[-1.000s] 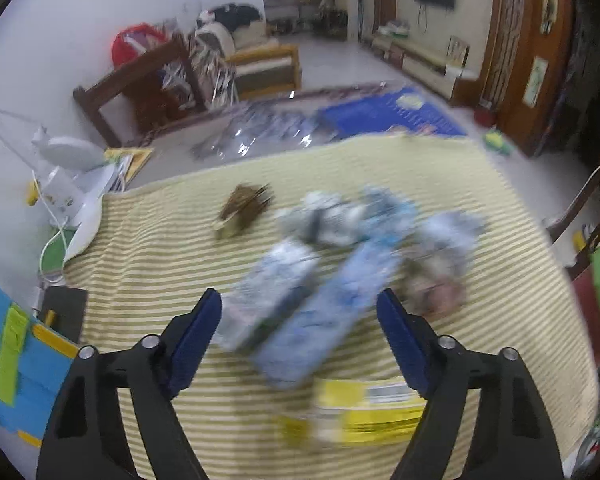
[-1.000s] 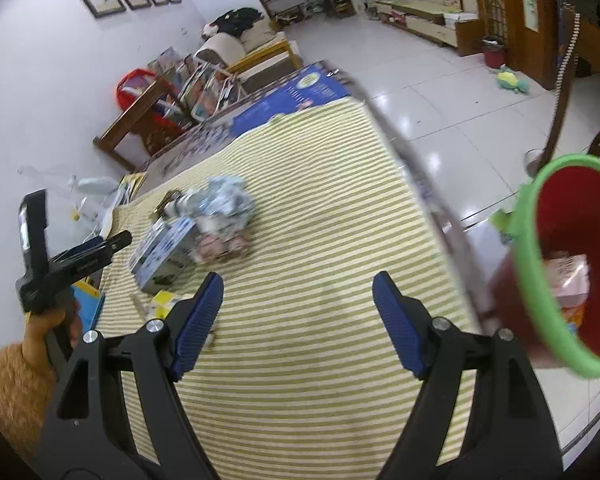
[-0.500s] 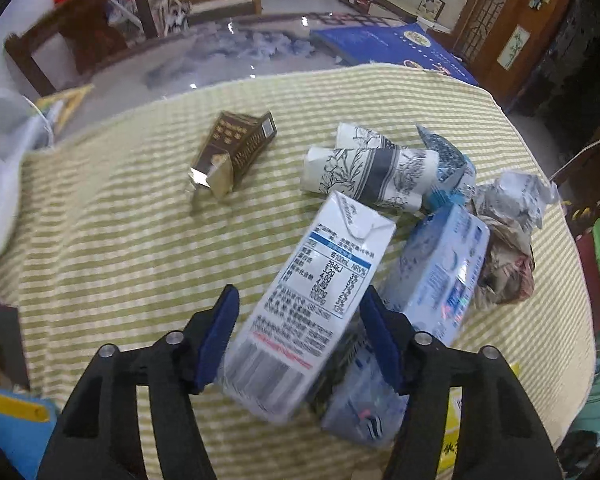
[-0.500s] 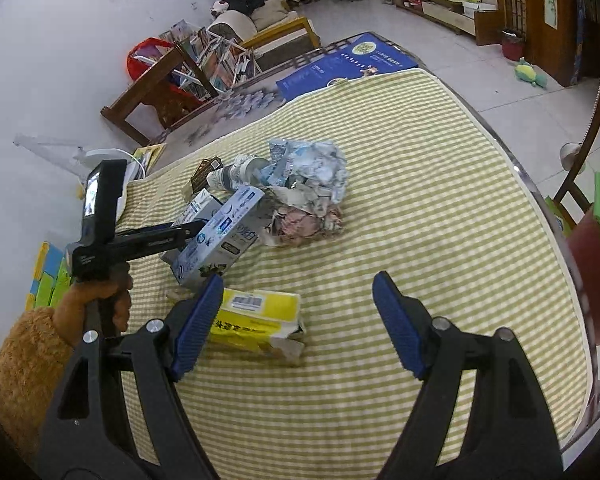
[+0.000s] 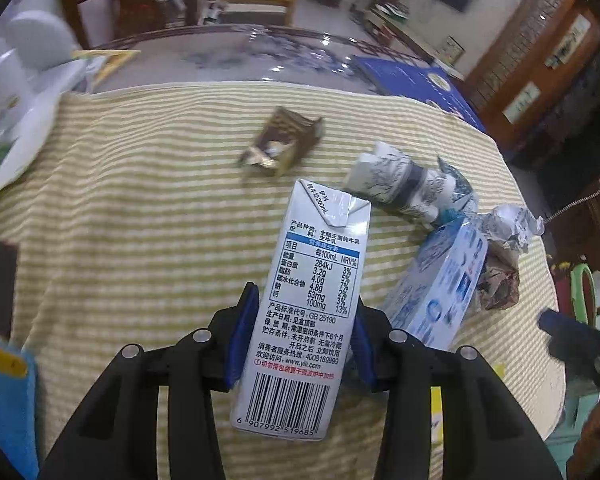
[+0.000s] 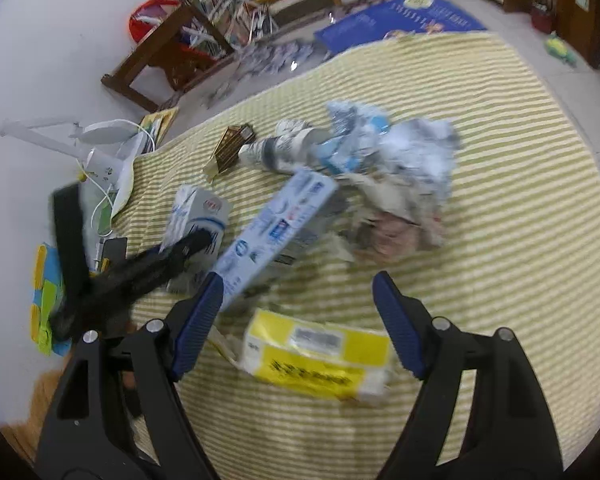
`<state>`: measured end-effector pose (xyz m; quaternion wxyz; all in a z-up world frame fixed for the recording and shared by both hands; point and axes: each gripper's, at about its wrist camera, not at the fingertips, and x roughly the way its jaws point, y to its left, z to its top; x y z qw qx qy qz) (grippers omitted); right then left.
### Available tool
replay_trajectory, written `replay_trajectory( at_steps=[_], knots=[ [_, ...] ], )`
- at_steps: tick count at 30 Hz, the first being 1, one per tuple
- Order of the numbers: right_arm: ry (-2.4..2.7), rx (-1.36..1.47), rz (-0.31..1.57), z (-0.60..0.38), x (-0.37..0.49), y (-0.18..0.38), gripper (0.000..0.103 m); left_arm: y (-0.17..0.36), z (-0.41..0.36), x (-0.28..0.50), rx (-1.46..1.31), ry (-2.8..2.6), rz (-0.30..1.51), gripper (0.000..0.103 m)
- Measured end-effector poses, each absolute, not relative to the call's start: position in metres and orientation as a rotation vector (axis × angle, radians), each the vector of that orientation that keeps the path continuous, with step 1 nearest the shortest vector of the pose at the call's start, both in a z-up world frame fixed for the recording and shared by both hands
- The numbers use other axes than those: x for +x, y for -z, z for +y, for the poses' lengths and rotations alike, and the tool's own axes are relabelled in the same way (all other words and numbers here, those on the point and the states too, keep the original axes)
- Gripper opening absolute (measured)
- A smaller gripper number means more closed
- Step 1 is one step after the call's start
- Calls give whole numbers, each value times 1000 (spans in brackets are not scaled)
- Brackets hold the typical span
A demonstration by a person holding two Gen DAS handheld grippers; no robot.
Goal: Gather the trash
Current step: 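Grasp the white milk carton with the left tool while the right tool grasps the blue toothpaste box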
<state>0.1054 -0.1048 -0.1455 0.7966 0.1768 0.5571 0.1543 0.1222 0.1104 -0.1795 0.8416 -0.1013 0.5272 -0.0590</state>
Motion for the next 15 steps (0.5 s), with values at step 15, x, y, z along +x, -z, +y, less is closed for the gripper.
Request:
replay_trajectory(
  at_steps=[15],
  knots=[
    [-252,270,1280,-40,161,181,81,198,123,99,-256,56,1139,41]
  ],
)
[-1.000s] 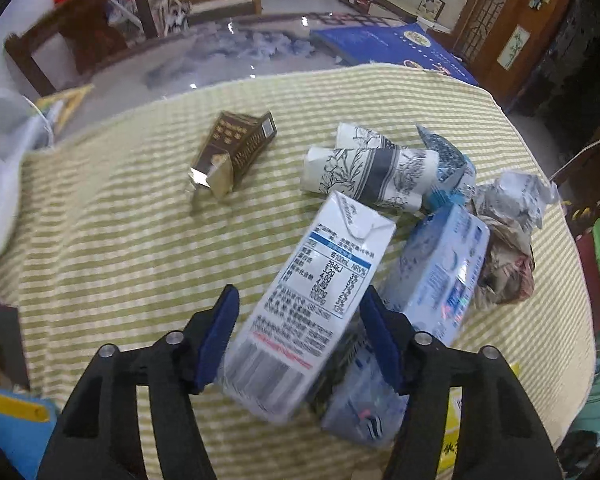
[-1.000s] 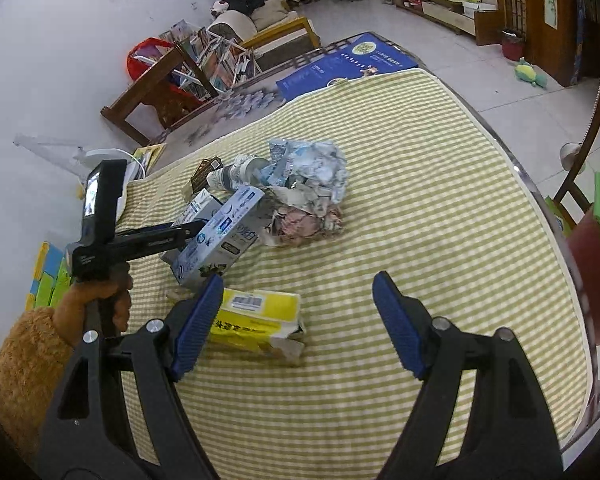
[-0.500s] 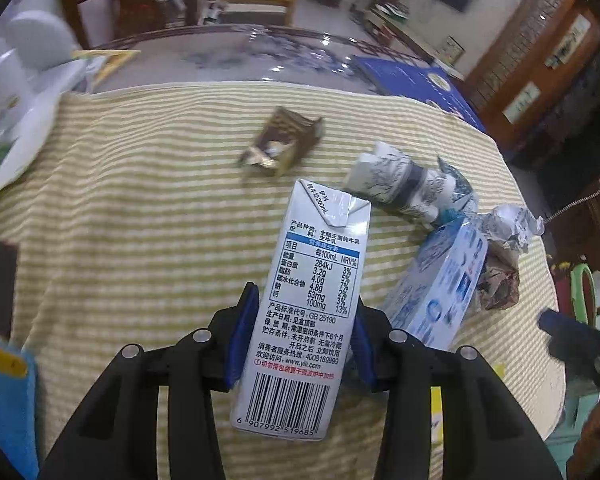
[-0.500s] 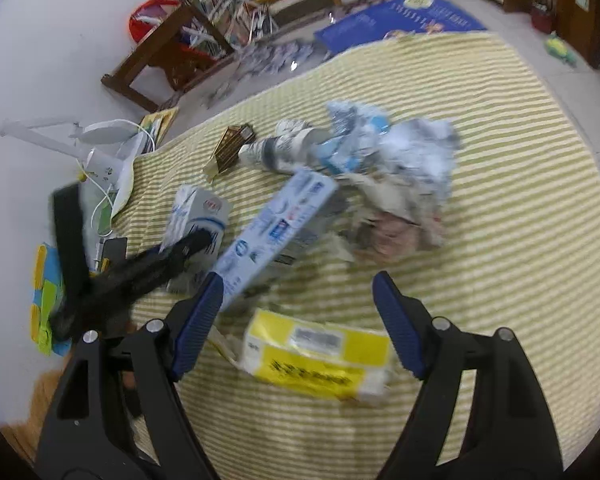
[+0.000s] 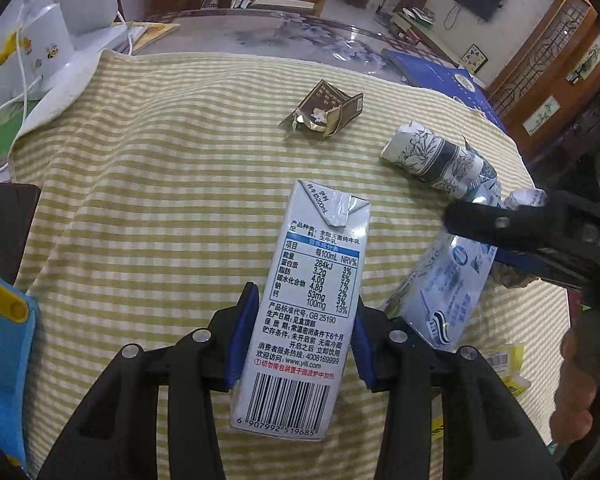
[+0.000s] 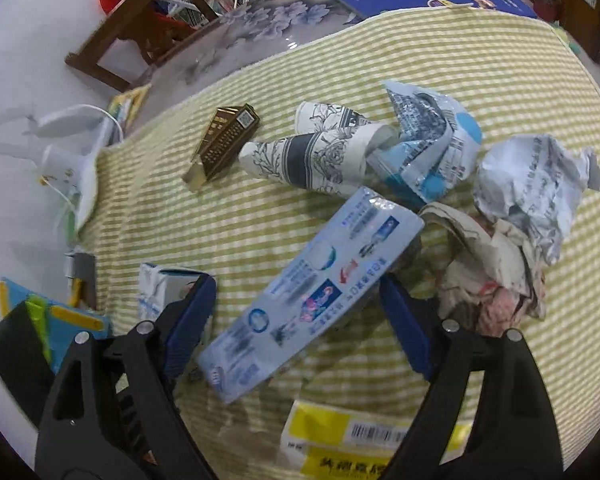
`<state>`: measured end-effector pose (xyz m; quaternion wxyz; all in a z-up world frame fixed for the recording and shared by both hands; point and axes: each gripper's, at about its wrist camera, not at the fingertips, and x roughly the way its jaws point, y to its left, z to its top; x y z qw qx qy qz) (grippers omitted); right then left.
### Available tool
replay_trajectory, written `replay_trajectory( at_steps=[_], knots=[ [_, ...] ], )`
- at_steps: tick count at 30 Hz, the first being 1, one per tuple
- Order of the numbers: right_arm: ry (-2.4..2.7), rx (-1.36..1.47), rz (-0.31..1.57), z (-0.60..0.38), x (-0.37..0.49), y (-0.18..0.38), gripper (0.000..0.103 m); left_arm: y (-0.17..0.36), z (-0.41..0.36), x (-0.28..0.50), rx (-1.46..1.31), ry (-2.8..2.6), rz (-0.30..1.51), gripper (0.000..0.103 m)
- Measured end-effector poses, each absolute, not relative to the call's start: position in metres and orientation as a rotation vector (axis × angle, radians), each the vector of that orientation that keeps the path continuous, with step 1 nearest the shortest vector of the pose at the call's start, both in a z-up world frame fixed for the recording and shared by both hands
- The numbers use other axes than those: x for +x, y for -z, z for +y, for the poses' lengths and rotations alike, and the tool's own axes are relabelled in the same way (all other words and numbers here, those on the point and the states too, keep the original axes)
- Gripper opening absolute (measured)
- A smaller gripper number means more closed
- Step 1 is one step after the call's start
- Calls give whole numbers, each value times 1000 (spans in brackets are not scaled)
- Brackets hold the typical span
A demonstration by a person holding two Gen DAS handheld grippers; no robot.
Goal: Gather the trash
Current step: 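Grasp the white milk carton with the left tool while the right tool grasps the blue toothpaste box, then carry the milk carton and toothpaste box over the red bin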
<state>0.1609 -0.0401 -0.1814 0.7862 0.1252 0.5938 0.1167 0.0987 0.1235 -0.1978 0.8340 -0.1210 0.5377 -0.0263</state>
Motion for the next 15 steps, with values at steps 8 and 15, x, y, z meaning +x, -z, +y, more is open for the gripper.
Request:
replay_trajectory(
  at_steps=[8,15],
  knots=[
    [-338,222,1251,-42,157,178,45,198,121,98,-253,46,1137,41],
    [-425,233,1185,-54,137,150,39,190,121,93,-242,28,1130,41]
  ],
)
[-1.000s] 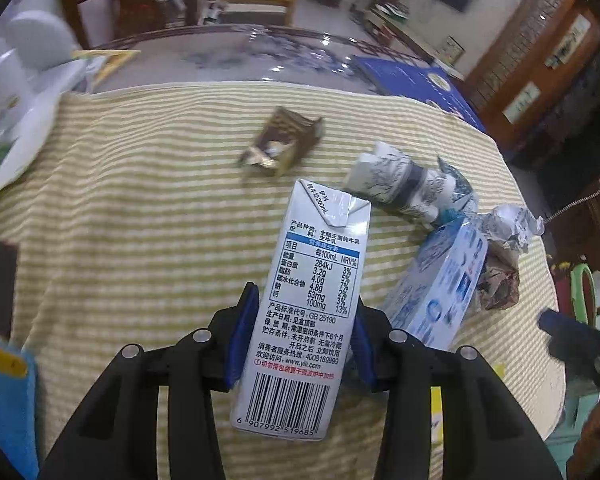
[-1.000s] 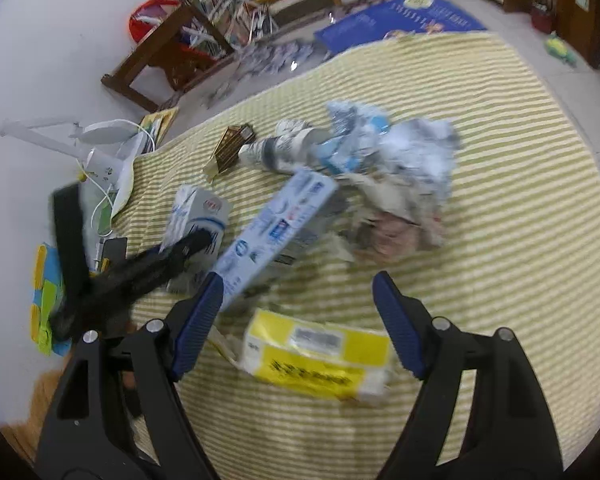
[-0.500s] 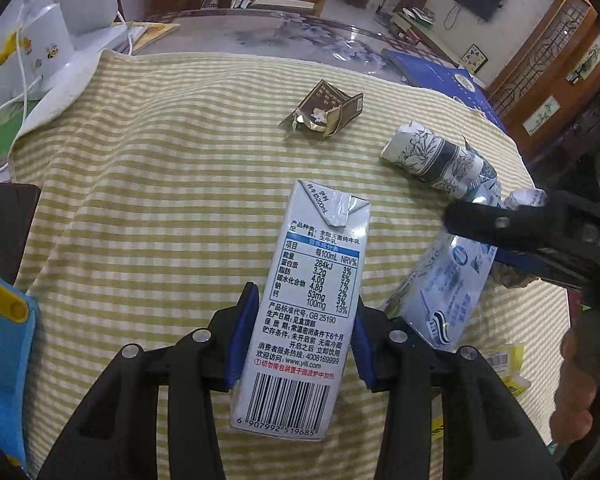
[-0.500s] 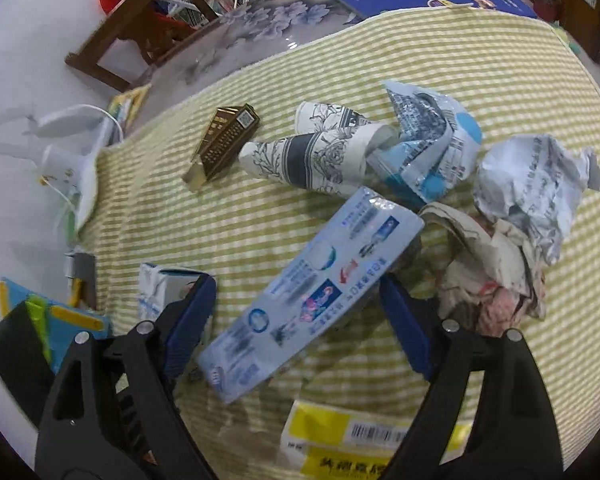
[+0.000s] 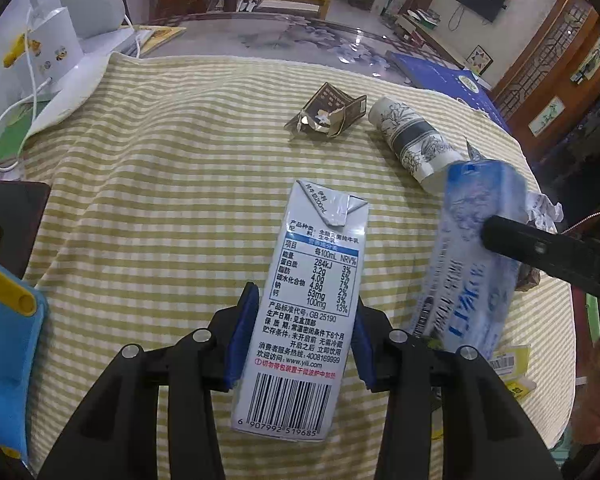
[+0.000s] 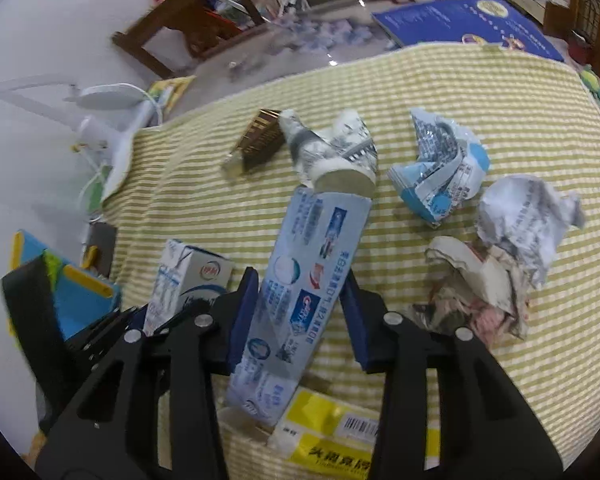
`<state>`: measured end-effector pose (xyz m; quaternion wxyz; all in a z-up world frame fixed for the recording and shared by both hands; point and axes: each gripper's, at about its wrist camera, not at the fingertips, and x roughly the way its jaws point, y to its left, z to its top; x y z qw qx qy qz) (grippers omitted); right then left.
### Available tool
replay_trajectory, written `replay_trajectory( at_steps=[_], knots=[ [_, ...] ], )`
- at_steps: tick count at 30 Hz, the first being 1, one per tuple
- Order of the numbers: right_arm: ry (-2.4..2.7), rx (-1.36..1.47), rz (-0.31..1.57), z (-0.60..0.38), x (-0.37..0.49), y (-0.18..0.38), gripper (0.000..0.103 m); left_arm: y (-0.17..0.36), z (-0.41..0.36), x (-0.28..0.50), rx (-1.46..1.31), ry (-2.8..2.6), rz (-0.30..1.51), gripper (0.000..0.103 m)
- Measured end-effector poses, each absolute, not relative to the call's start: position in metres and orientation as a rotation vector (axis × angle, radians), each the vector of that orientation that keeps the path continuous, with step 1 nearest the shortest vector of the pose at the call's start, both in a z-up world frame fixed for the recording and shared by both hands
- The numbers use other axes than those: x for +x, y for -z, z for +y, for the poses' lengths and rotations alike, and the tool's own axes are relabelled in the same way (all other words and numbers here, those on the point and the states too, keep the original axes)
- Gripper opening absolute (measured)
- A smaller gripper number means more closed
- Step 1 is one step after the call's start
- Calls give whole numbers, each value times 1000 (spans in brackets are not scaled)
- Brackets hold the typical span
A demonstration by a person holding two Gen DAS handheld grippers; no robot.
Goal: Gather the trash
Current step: 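Carry the milk carton and toothpaste box over the red bin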
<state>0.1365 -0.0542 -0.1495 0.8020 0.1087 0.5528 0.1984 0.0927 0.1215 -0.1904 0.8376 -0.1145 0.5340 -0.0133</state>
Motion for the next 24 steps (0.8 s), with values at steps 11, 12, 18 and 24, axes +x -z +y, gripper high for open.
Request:
replay_trajectory(
  at_steps=[11,12,18,24],
  knots=[
    [-423,261,1003,-89,88,93,39,150,100,76,-191,60,1045,41],
    [-422,261,989,-91,85,89,39,148,97,75,-185,65,1039,41],
    [-404,236,916,-102,63,68,39,134,79,60,-150,93,1009,41],
    [-359,252,874,-127,39,60,39,133,57,50,-98,124,1028,41]
  ],
)
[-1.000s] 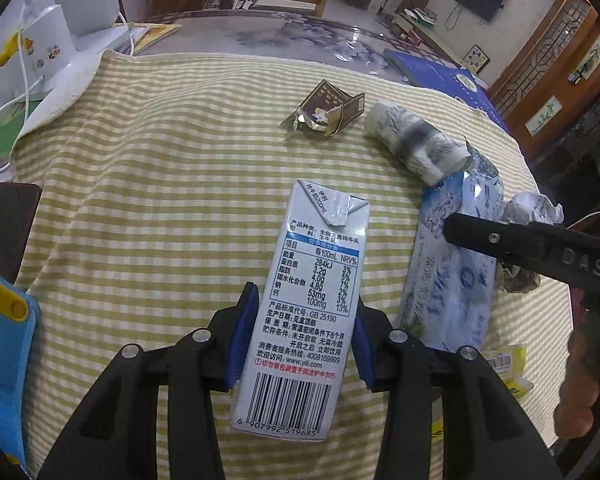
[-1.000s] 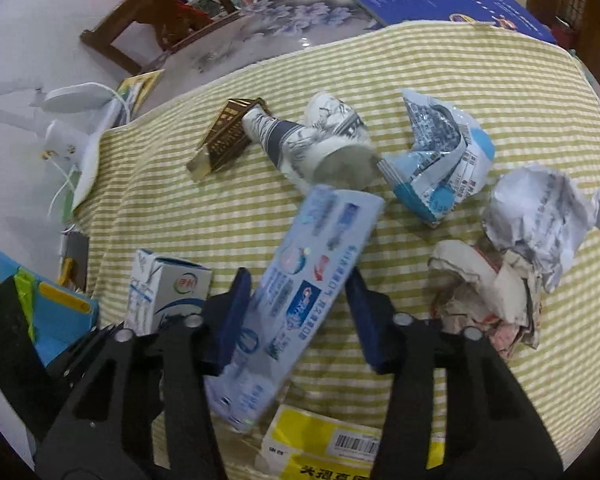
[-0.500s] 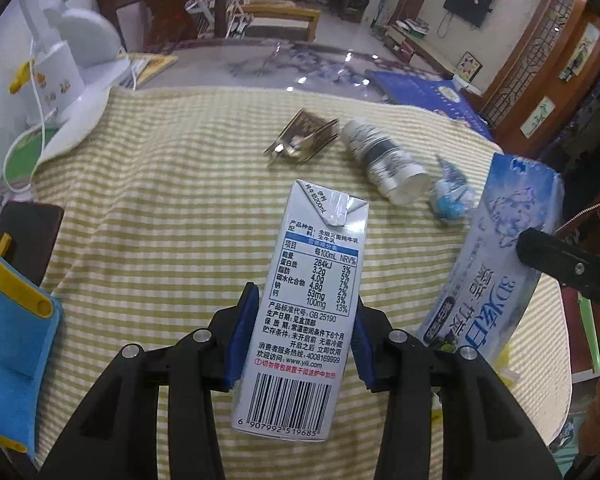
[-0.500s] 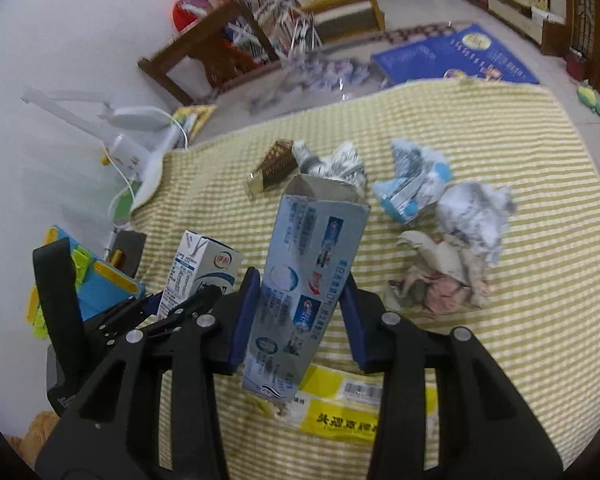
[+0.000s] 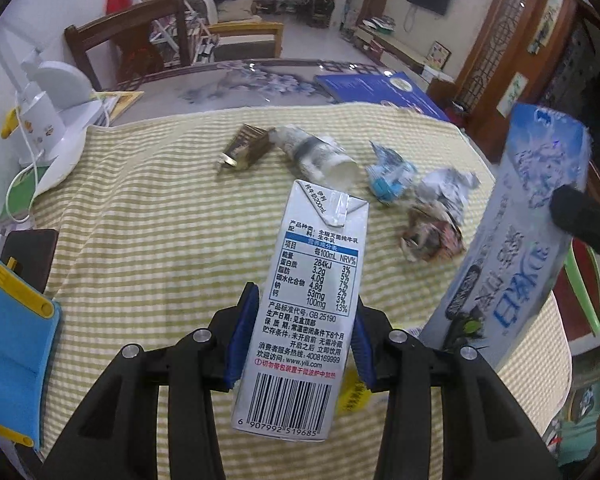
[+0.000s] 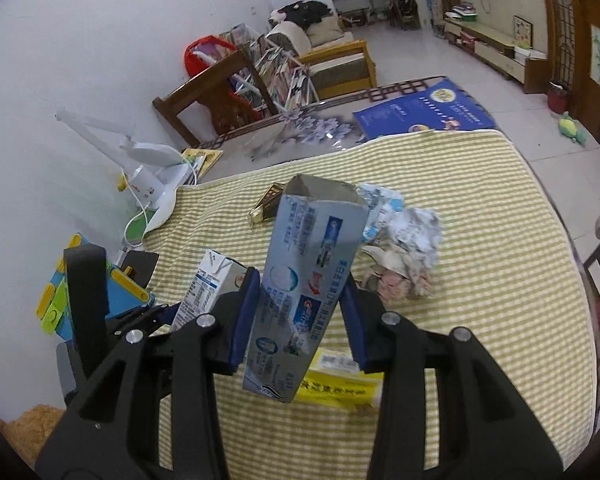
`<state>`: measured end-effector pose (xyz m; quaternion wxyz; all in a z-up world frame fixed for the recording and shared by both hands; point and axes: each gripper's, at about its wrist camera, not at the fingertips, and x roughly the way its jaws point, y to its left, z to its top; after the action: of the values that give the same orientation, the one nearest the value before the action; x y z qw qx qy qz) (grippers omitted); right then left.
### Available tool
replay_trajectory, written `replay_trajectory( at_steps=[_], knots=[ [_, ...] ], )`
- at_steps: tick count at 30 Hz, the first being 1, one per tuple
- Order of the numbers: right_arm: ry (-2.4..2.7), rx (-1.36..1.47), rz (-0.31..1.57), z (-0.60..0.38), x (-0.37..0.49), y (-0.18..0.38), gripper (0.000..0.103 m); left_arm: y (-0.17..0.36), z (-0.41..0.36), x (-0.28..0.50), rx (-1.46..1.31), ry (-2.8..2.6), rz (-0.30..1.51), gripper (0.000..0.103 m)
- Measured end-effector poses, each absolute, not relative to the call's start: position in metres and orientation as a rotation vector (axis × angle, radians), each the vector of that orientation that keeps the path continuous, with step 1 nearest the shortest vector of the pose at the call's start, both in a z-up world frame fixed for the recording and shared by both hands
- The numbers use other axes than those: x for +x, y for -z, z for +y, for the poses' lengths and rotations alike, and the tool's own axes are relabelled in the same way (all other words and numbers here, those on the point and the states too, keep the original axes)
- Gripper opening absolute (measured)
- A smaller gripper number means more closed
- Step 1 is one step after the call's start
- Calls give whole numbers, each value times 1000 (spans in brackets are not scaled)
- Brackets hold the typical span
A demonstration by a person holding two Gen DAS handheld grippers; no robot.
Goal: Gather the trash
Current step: 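Carry the milk carton and toothpaste box over the red bin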
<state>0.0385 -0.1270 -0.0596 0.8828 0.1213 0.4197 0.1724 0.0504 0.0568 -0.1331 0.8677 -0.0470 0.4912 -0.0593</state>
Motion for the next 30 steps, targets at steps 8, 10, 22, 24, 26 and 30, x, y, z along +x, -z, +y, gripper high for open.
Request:
replay_trajectory(
  at_steps=[8,10,22,24,26,30],
  knots=[
    [-228,310,840,-186,15,56,39,122,10,50,-59,215,1018,40],
    [-198,322,840,-197,10,58,39,119,-4,51,-31,236,1009,40],
    [-102,382,823,-244,-5,65,39,109,-58,53,51,319,985,40],
    [-102,383,821,-244,-4,64,39,108,-61,53,53,324,986,40],
    [-105,383,819,-245,-2,64,39,107,-62,52,55,324,983,40],
    [-117,383,827,-242,1,67,39,107,-59,51,49,310,986,40]
  ],
)
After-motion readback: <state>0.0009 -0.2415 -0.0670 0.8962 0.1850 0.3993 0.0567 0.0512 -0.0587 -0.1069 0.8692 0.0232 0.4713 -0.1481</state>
